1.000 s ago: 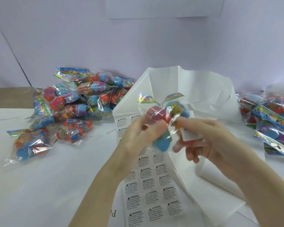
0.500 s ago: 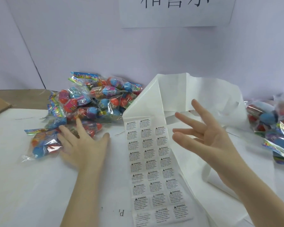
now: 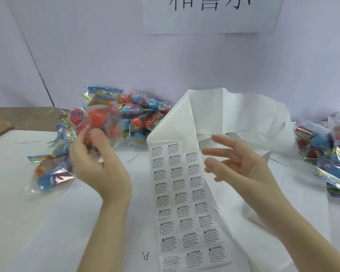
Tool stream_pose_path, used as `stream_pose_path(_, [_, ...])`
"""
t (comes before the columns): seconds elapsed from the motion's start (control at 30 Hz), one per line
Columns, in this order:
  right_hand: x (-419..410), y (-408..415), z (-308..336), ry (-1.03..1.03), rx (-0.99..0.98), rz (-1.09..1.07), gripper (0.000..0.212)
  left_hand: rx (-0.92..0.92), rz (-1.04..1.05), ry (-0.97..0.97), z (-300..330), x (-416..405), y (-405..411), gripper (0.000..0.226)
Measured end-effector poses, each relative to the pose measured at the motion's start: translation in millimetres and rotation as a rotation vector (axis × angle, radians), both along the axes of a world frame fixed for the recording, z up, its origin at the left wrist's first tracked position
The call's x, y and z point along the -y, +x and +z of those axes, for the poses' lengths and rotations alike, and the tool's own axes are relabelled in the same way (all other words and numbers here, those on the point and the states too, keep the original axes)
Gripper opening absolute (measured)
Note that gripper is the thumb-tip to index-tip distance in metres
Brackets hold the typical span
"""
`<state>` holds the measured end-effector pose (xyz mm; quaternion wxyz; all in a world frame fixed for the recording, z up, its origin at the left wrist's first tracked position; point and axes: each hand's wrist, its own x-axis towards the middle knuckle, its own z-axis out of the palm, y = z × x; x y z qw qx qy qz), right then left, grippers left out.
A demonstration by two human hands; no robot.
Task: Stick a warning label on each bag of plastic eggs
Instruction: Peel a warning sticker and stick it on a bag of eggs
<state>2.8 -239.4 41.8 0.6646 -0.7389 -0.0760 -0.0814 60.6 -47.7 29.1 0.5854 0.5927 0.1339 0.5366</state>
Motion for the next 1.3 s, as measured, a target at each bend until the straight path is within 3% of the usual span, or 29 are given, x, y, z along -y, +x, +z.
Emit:
stream_pose_path(0.07, [-1, 0, -1, 0.016, -0.014, -0.01, 0.045, 0.066, -0.314, -0.134, 7, 15, -6, 0.024])
stream_pose_path(0.17, [-2, 1, -3, 0.006, -0.044, -0.018, 0.054, -0.048, -0.929, -0.323, 13, 35, -17, 0.032])
stream_pose_path(0.27, [-3, 1, -1, 0.069, -0.052, -0.024, 0.056, -0.173, -1.229, -0.296, 11, 45, -23, 0.027])
stream_pose_path(0.4, [1, 1, 2, 0.156, -0.053, 0.01, 0.035, -0.235, -1.341, -0.132, 8, 50, -30, 0.016])
stream_pose_path(0.5, [1, 1, 2, 0.163, -0.093, 0.008, 0.04, -0.281, -1.33, 0.046, 9, 53, -36, 0.025])
stream_pose_path(0.63, [0, -1, 3, 0.157, -0.153, 0.028, 0.039, -0.318, -1.326, -0.011, 9, 58, -37, 0.007])
stream_pose_path(0.77, [2, -3, 7, 0.158, -0.129, 0.084, 0.022, -0.348, -1.367, -0.068, 10, 57, -37, 0.014])
stream_pose_path(0.97, [2, 0, 5, 0.245, -0.076, -0.006, 0.021, -0.29, -1.111, -0.005, 8, 65, -39, 0.027])
stream_pose_path(1.03, [0, 1, 3, 0.286, -0.025, -0.17, 0.026, -0.306, -0.907, 0.137, 4, 68, -40, 0.046])
stream_pose_path(1.13, [1, 2, 1, 0.239, 0.109, -0.463, 0.033, -0.217, -0.712, 0.244, 3, 66, -42, 0.038])
stream_pose_path(1.2, [0, 2, 1, 0.156, 0.149, -0.51, 0.037, -0.237, -0.876, 0.304, 3, 68, -46, 0.032])
stream_pose_path(1.3, [-3, 1, -1, 0.14, 0.139, -0.295, 0.038, -0.347, -1.174, 0.351, 1, 74, -50, 0.045])
